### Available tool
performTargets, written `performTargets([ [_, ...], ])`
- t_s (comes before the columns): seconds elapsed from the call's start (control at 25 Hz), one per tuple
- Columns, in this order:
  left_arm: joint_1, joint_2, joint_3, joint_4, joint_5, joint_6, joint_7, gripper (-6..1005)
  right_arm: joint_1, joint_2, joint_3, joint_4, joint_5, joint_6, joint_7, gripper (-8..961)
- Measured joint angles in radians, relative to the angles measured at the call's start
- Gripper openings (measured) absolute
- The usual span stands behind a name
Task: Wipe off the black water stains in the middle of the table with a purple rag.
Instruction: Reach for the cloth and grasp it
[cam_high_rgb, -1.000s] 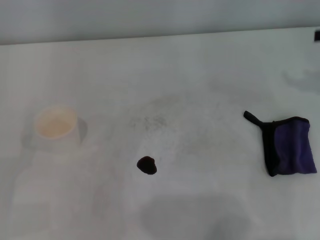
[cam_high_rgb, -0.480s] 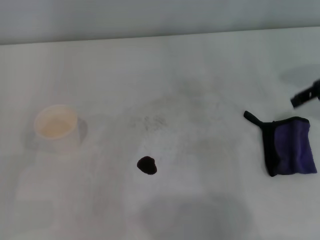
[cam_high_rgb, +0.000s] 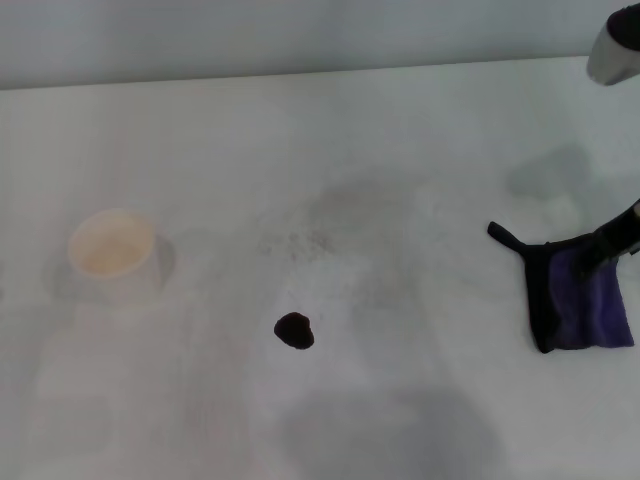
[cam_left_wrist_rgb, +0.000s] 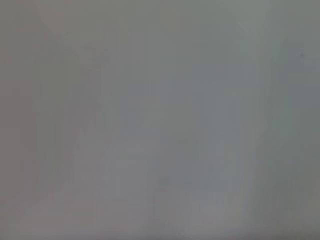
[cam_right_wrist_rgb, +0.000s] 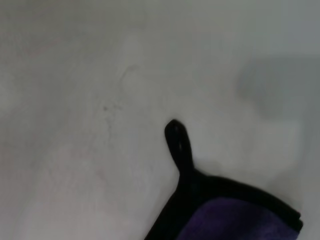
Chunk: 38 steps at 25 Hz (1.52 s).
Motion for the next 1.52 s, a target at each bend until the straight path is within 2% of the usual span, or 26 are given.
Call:
performTargets([
  [0.32,0.000,0.000,0.004,0.004,0.003,-0.001,0.000,863,-0.015,0.003,-0.053,-0.037,0.005,-0.057,0.016,825],
  [0.56,0.000,0.000,0.003,0.005,0.003,-0.014,0.000,863,0.001,0.000,-0.077,-0.122,-0.004,-0.104,0.012,825],
  [0.84,-0.012,0.002,0.004,0.006,0.003,-0.015,0.000,863,0.018,-0.002,-0.099,-0.147,-0.010,-0.130,0.021,825],
  [1.16,-0.014,0.003,0.002,0.007,-0.003,-0.027,0.000,863,0.036,0.001,-0.199,-0.202,-0.062,-0.167,0.074,651],
  [1.52,-0.014,0.005,0.000,0.008,-0.003,-0.027,0.000,863,0.049,0.000,-0.228,-0.221,-0.066,-0.177,0.081,633],
])
